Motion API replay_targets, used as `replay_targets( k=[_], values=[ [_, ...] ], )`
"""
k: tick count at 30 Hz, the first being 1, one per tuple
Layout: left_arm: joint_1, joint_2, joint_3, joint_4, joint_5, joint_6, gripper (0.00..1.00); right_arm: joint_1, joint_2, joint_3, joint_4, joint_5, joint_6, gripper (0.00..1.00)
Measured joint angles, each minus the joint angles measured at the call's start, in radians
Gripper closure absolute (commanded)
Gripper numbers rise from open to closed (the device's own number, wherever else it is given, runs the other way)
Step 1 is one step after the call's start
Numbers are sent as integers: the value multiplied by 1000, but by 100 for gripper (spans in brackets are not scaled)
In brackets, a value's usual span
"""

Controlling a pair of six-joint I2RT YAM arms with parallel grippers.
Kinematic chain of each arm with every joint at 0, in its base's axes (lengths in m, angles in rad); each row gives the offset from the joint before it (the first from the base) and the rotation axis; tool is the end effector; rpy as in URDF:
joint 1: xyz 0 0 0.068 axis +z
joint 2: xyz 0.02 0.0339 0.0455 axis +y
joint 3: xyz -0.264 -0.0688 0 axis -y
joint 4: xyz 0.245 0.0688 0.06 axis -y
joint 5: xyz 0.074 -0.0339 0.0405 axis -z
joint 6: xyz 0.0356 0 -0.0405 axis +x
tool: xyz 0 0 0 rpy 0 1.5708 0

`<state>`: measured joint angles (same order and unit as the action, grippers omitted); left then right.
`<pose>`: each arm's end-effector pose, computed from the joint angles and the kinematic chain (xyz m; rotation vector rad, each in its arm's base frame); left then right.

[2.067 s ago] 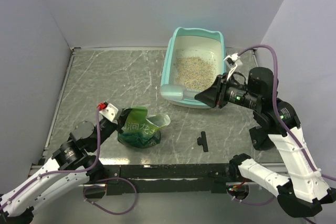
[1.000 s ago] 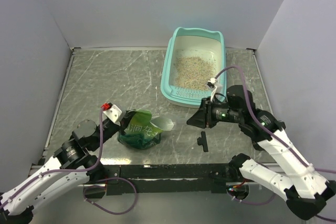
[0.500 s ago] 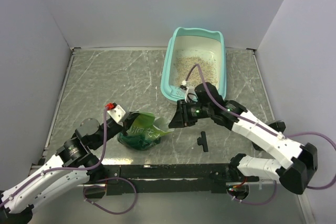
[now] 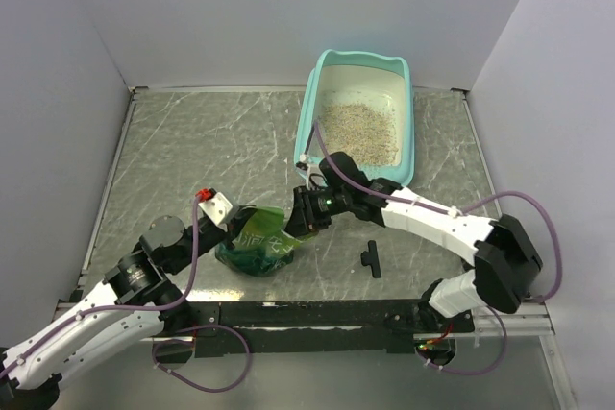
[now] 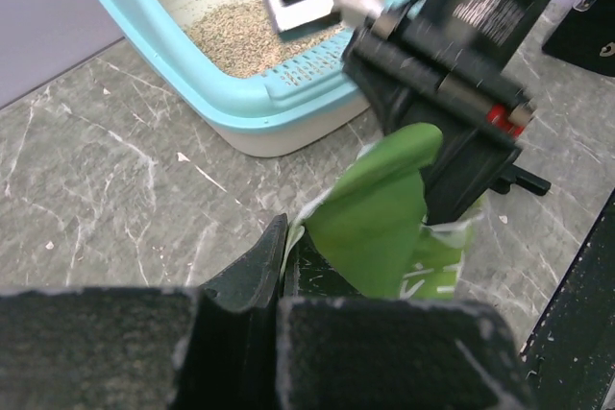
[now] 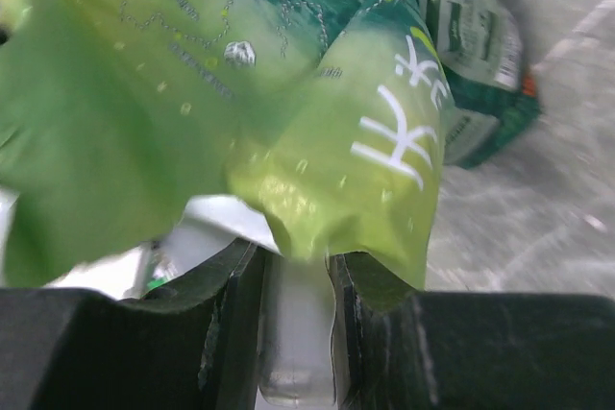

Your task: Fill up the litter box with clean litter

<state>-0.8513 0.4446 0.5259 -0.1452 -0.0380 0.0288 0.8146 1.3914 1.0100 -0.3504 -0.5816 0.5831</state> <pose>0.0869 -0.0971 0.2997 0.6837 1.5220 -0.5965 0.1915 0.2315 0.2684 -0.6305 2.4856 1.3117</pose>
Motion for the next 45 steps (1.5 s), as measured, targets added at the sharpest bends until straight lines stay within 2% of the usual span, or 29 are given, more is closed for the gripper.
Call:
replay_targets(
  k=[6, 11, 26, 35, 45],
  values=[
    [-1, -2, 0, -18, -1, 0, 99, -6, 63, -124, 266, -125, 111, 100],
    [-1, -2, 0, -24, 0, 0, 99, -8, 44, -190, 384, -142, 175, 100],
    [-1, -2, 0, -24, -4, -14, 99, -37, -238, -512, 689, -85, 426, 100],
    [-1, -2, 0, -23, -16, -14, 99, -41, -465, -642, 708, -11, 525, 100],
    [-1, -1, 0, -17, -39, -14, 99, -50, -758, -659, 514, 73, 546, 100]
  ],
)
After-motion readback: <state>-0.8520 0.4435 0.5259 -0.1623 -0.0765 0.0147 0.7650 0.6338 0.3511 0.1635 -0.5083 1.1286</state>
